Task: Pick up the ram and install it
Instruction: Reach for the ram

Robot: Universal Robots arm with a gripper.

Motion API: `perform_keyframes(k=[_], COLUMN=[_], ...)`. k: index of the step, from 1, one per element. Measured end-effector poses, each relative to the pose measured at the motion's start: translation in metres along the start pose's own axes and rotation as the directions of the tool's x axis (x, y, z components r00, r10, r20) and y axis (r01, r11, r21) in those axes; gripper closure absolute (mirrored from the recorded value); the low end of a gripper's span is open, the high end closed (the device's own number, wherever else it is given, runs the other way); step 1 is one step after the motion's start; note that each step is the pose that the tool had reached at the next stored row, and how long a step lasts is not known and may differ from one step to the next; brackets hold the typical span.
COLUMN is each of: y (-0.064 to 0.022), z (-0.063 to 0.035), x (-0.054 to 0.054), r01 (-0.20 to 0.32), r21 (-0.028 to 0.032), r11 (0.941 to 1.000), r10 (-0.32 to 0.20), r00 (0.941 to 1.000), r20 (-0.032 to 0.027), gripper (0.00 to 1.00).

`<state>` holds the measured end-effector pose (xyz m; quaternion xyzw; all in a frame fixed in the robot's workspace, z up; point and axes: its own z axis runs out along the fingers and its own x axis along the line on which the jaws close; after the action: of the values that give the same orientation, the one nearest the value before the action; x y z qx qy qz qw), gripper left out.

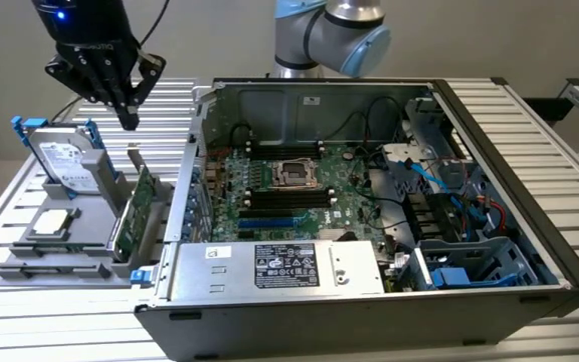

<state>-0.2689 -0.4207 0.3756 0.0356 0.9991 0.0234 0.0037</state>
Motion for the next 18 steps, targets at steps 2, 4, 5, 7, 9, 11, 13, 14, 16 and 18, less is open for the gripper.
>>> perform_keyframes(k=[2, 4, 5, 7, 9, 11, 13, 14, 16, 18], y=[-0.0050, -0.0099, -0.0124, -0.0174, -0.0222, -0.0270, -0.0316, -0.0339, -0.0385, -0.0432], z=[0.0004, 0.0009, 0.0011, 0.0016, 0.0020, 0.0026, 0.0032, 0.0035, 0.0040, 0.0046], x=[0.008, 0.016, 0.020, 0.027, 0.035, 0.043, 0.050, 0.054, 0.062, 0.069], r01=[0.000, 0.000, 0.000, 0.000, 0.000, 0.000, 0.000, 0.000, 0.000, 0.000], r21=[0.0000, -0.0001, -0.0001, -0.0001, 0.0000, -0.0001, 0.0000, -0.0001, -0.0001, 0.0000], r11=[1.0000, 1.0000, 1.0000, 1.0000, 1.0000, 1.0000, 1.0000, 1.0000, 1.0000, 1.0000], r10=[0.000, 0.000, 0.000, 0.000, 0.000, 0.000, 0.000, 0.000, 0.000, 0.000], r00=[1.0000, 1.0000, 1.0000, 1.0000, 1.0000, 1.0000, 1.0000, 1.0000, 1.0000, 1.0000], r20=[0.0000, 0.0001, 0.0000, 0.0000, -0.0001, 0.0000, 0.0000, 0.0000, 0.0000, -0.0001], gripper=[0.89, 0.89, 0.89, 0.89, 0.89, 0.89, 0.89, 0.89, 0.89, 0.89])
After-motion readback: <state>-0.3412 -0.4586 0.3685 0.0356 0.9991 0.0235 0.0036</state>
